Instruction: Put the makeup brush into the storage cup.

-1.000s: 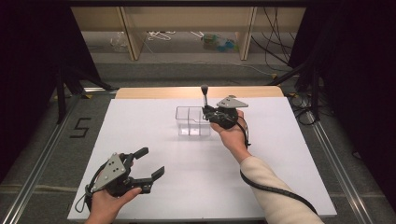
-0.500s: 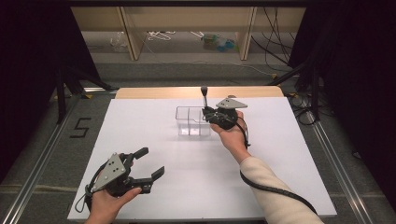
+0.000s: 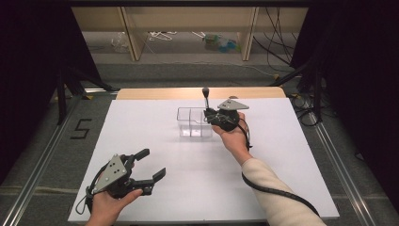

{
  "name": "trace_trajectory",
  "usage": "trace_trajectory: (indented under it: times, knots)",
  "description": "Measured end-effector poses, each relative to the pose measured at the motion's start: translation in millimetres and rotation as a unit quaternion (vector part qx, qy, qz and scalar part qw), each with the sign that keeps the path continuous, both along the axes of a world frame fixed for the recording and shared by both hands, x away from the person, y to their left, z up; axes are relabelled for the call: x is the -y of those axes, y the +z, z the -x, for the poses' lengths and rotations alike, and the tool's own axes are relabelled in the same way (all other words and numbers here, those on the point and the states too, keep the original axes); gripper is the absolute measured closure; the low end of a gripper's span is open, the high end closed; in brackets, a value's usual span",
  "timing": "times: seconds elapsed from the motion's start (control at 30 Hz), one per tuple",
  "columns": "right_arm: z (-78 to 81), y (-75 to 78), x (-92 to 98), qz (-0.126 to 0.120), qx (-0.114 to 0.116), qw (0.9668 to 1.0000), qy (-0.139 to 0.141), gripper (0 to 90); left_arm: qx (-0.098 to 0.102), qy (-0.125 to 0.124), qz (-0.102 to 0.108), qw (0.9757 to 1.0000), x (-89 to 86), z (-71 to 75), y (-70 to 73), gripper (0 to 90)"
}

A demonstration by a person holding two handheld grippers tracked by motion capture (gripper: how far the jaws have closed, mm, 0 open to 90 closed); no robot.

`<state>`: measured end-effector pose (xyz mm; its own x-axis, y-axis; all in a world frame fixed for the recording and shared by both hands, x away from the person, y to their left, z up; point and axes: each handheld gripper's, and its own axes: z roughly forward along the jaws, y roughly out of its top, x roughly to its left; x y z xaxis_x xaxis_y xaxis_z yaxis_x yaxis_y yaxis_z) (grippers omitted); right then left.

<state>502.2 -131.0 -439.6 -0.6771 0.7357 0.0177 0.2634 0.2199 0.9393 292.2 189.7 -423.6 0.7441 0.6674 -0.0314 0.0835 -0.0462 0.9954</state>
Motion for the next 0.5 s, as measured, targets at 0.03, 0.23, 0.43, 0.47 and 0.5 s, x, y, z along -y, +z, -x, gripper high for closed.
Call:
trace_trajectory:
  times: [0.03, 0.23, 0.43, 0.47, 0.5]
  knots:
    - [0.3, 0.1, 0.4, 0.003, -0.003, 1.0, 0.0, 79.2, 0.0, 0.0, 0.0, 1.0, 0.0, 0.0, 0.0, 16.0]
    - [0.0, -1.2, -0.3, 0.001, -0.004, 1.0, 0.003, 79.2, -0.001, -0.001, 0.0, 1.0, 0.1, 0.0, -0.1, 16.0]
    - [0.3, -0.7, 0.4, 0.003, -0.005, 1.0, 0.0, 79.2, -0.001, 0.0, 0.0, 1.0, 0.1, 0.0, -0.1, 16.0]
    - [0.1, -0.6, 0.6, 0.004, -0.003, 1.0, 0.0, 79.1, -0.001, -0.001, 0.0, 1.0, 0.1, 0.0, -0.1, 16.0]
    - [0.2, -0.4, 0.5, 0.003, -0.003, 1.0, -0.001, 79.1, -0.001, -0.001, 0.0, 1.0, 0.2, 0.0, -0.2, 16.0]
